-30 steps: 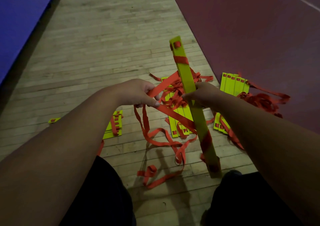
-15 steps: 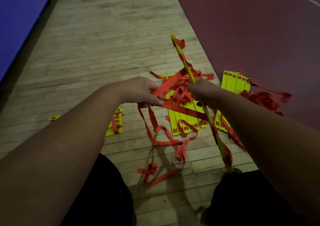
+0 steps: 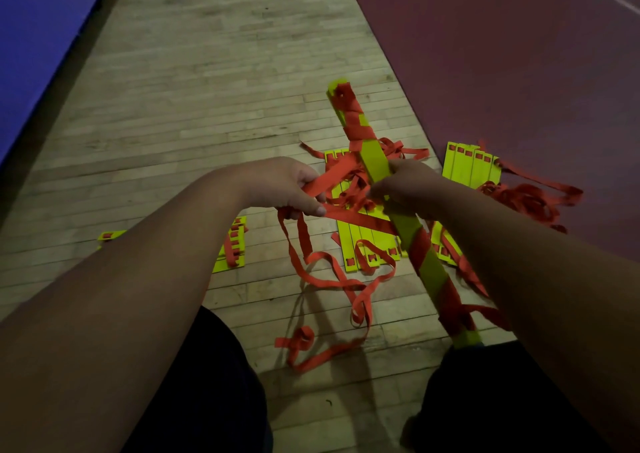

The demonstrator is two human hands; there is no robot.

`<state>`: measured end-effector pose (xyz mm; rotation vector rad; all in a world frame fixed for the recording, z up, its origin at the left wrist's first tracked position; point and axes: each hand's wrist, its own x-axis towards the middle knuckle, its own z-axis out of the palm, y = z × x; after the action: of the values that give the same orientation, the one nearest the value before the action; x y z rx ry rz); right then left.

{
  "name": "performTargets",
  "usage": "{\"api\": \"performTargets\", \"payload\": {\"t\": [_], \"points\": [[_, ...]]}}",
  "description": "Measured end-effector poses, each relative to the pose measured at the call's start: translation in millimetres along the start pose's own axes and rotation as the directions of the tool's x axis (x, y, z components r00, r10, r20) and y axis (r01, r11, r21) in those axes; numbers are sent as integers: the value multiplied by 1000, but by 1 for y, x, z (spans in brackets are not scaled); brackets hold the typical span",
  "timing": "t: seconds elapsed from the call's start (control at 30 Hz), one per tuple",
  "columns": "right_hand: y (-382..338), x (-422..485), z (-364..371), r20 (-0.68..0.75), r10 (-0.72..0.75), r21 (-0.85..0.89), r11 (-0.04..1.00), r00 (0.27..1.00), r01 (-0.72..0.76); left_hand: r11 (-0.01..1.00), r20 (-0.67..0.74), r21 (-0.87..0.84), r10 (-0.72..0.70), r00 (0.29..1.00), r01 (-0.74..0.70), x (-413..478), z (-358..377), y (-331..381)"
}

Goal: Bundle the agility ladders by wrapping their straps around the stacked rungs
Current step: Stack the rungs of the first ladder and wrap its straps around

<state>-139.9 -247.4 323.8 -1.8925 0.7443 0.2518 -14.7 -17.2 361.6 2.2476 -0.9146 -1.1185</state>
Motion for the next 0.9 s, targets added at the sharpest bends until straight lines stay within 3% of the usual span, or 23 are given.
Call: {"api": "performTargets", "payload": {"t": [0.2,0.33,0.43,0.53,0.67,0.9], "points": [[4,2,8,-22,-36,19,999,999,36,1000,4,17,14,1000,-14,4,2,0],[-2,0,11,-23,-52,-58,997,998,50,1000,-1,22,12,1000,-12,5,3,-1],[-9,-4,13,35,31,-93,995,999,-28,1000,-12,30,5,1000,-5,4,3,-1],[-10,-4,15,133,105,-9,994,985,-105,999,-15,44,-2,1000,3,3,3,0],[-5,0,12,195,91,-106,992,977,-71,997,-14,68,-23,1000,23,2,2,-1],[-1,0,13,122,35,-145,989,992,-17,998,-12,66,-2,1000,3,2,3,2]]}}
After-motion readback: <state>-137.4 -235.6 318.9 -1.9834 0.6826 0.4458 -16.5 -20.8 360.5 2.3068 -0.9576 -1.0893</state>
